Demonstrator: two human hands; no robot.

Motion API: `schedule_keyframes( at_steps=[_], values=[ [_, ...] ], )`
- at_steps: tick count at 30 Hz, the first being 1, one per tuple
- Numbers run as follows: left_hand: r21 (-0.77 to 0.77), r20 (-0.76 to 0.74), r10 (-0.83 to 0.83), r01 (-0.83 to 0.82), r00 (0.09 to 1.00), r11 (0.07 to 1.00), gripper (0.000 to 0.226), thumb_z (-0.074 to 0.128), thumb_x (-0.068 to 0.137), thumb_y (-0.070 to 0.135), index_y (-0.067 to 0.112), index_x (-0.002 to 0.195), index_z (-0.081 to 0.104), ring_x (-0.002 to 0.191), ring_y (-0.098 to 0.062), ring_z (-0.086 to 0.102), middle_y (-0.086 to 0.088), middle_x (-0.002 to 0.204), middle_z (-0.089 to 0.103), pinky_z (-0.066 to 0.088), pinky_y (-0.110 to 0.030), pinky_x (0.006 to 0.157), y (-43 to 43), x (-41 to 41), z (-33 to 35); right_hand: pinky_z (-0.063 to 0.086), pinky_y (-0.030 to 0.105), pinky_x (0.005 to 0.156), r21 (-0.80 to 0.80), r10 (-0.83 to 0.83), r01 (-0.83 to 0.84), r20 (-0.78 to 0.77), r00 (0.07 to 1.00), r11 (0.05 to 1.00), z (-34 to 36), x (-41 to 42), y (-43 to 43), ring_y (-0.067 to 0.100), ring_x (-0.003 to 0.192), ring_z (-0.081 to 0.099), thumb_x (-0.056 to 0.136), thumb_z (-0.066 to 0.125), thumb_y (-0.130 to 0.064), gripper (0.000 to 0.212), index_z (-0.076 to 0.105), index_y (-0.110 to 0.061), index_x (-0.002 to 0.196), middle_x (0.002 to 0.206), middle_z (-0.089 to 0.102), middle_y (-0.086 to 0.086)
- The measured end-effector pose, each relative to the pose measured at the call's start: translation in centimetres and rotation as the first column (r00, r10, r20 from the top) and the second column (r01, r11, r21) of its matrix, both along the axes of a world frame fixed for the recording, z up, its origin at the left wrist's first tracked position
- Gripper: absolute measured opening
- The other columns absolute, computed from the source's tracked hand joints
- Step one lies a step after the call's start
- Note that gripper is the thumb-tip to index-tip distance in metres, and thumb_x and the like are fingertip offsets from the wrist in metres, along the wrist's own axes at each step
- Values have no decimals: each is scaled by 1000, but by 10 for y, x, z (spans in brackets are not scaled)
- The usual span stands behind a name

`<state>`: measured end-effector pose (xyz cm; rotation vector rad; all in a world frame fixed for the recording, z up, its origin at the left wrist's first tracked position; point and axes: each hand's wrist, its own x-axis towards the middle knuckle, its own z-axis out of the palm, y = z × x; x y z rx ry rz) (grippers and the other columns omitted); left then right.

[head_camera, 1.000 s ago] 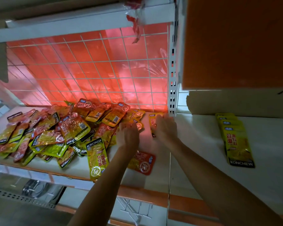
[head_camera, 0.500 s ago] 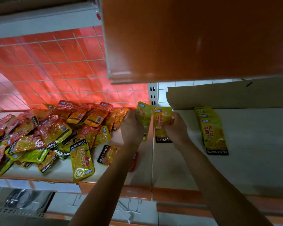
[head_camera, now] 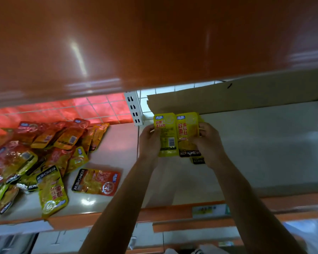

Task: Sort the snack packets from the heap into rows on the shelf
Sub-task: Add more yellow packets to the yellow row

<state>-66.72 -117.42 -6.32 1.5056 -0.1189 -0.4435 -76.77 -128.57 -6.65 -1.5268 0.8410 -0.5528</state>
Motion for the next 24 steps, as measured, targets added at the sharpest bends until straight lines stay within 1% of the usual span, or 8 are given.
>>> schedule_keyframes(
  at_steps=[4, 6, 9, 12, 15, 19, 22, 24],
  values=[
    [54, -70, 15, -11, 997, 998, 14, 50, 94, 15, 18, 99, 64, 90, -35, 67, -16, 104, 69, 57, -52, 79, -15, -8, -7, 55, 49, 83, -52, -98, 95, -47, 994, 994, -3, -22, -19, 24, 87, 68, 82, 61, -17, 27, 67, -19, 108, 92, 71, 3],
    [73, -122, 25, -16, 992, 997, 16, 56, 93, 27, 17, 101, 64, 75, -28, 66, -12, 94, 69, 57, -44, 67, -21, -14, -6, 56, 47, 81, -62, -134, 131, -57, 989, 990, -3, -32, -26, 25, 86, 67, 86, 58, -22, 19, 69, -18, 101, 88, 70, 3],
    [104, -84, -4, 12, 996, 994, 29, 64, 85, 46, 18, 92, 59, 49, -12, 45, 2, 64, 51, 38, -22, 47, -24, -20, -6, 55, 42, 76, -41, -179, 176, -83, 980, 983, -6, -43, -33, 25, 85, 66, 90, 58, -26, 13, 67, -18, 95, 88, 68, 3],
    [91, -26, -84, 86, 996, 992, 23, 67, 86, 37, 18, 87, 53, 48, -11, 35, 4, 61, 39, 31, -23, 46, -26, -23, -9, 54, 32, 65, 33, -182, 186, -86, 979, 982, -9, -49, -35, 20, 77, 66, 90, 59, -23, 12, 68, -16, 95, 85, 68, 2],
    [-118, -205, -82, 59, 975, 991, 12, 56, 94, 28, 20, 86, 55, 57, -9, 47, 2, 74, 45, 45, -23, 56, -29, -28, -3, 48, 21, 50, 122, -167, 174, -66, 984, 977, -8, -53, -36, 15, 68, 64, 88, 60, -12, 8, 67, -14, 86, 79, 67, 3],
    [-253, -246, -79, 14, 966, 967, 26, 42, 101, 31, 17, 88, 59, 69, -15, 63, 0, 80, 63, 51, -33, 69, -31, -28, -6, 56, 35, 67, 162, -104, 118, -96, 990, 980, -8, -56, -39, 24, 76, 68, 84, 66, -11, 4, 70, -12, 83, 80, 70, 7],
    [-170, -207, -1, -35, 978, 985, 29, 40, 102, 25, 18, 86, 63, 76, -19, 67, 0, 76, 70, 50, -40, 86, -30, -27, -8, 55, 46, 79, 145, -52, 71, -128, 990, 987, -11, -58, -40, 28, 77, 68, 83, 67, -11, 11, 71, -16, 74, 77, 71, 8],
    [-103, -174, 32, -51, 984, 993, 25, 42, 100, 21, 17, 87, 64, 86, -25, 64, -5, 85, 68, 50, -40, 87, -29, -25, -9, 55, 46, 79, 120, -33, 51, -147, 989, 991, -12, -59, -41, 24, 70, 66, 83, 67, -10, 15, 71, -18, 72, 70, 69, 4]
  ],
)
